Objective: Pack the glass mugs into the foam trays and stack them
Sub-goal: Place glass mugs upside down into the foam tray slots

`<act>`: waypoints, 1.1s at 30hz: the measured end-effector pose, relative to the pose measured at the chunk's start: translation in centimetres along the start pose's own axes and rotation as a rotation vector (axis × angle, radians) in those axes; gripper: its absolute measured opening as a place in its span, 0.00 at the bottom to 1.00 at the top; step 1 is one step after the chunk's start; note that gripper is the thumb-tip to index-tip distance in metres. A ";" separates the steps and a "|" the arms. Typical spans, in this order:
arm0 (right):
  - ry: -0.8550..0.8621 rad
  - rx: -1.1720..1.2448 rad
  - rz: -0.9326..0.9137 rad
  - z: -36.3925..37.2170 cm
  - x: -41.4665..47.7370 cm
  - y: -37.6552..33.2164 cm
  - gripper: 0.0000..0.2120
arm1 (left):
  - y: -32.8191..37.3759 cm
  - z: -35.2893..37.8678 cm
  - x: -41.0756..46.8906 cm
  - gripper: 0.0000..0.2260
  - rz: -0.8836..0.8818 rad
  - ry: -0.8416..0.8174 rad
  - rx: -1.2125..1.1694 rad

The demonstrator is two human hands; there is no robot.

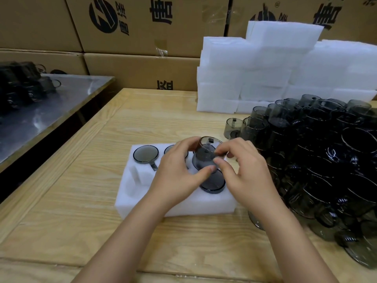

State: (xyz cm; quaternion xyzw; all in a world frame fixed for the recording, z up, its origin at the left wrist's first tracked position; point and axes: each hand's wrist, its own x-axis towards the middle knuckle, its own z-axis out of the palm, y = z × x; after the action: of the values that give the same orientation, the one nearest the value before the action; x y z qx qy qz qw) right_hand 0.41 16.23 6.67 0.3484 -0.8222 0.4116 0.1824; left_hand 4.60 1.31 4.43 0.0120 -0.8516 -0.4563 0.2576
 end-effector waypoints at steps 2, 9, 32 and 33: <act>0.013 0.131 0.071 0.2 -0.1 -0.1 0.08 | 0.1 -0.1 0.0 0.24 0.020 0.082 -0.021; -0.063 0.302 0.289 1.6 -0.2 -0.1 0.32 | 1.4 -0.1 -0.4 0.24 0.112 0.180 0.114; -0.347 0.053 0.071 4.1 -0.9 -2.7 0.33 | -7.1 -7.6 1.4 0.26 -0.562 0.041 0.118; -0.365 0.035 0.066 4.0 -0.8 -2.6 0.33 | -6.9 -7.5 1.4 0.26 -0.550 0.041 0.137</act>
State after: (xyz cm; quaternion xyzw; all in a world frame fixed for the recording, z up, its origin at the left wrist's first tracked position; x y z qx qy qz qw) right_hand 2.78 12.25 5.26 0.3931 -0.8454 0.3614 0.0104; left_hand 5.26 -8.84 3.05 0.2691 -0.8398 -0.4503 0.1398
